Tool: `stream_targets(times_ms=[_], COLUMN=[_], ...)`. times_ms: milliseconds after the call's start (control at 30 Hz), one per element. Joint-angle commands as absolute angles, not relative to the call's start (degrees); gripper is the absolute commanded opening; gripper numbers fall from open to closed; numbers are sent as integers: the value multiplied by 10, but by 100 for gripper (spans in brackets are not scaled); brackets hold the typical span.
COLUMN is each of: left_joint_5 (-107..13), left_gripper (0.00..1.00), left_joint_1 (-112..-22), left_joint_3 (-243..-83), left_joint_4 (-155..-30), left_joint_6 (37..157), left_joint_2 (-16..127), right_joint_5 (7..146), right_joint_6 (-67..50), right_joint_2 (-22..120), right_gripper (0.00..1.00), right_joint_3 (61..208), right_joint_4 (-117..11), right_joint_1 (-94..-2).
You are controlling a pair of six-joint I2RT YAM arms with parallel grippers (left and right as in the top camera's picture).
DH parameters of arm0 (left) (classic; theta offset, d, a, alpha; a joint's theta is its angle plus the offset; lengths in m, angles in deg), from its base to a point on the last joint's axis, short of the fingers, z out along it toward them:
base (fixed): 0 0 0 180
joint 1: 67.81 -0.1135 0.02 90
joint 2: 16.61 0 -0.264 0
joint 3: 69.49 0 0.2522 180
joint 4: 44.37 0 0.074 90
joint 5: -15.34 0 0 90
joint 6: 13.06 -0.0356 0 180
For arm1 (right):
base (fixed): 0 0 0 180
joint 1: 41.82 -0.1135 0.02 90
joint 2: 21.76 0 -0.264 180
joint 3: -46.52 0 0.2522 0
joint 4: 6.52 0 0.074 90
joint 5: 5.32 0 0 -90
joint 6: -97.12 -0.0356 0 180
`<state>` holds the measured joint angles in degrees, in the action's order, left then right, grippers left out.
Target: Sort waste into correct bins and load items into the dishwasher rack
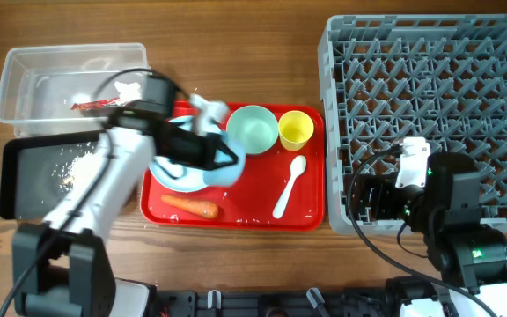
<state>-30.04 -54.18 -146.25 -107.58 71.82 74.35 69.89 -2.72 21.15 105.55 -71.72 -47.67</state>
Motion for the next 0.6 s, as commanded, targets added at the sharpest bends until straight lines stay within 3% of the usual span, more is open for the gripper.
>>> stream_targets(times_ms=[0,133,233,333,567], left_joint_5=[-450,-542,-542,-542,-578], left_gripper=[4,4,12,42,66], left_joint_1=[-427,-334,-297,-295,-370], left_joint_3=[-1469,-1469,-1469,-1469,-1546], left_joint_4=[-1044,-989,-968,-966,-931], left_joint_6=[822,902,905,909,909], left_joint_2=[755,779,798,801,770], right_joint_5=[700,700,700,700,774], right_joint_6=[-36,-36,-36,-36,-68], right_joint_2=[212,212,212,212,212], right_gripper=[100,100,100,100,100], right_joint_3=[1066,1066,1066,1066,1066], right_joint_4=[-717,-718,-720,-722,-736], right_joint_1=[-478,-478,-478,-478,-478])
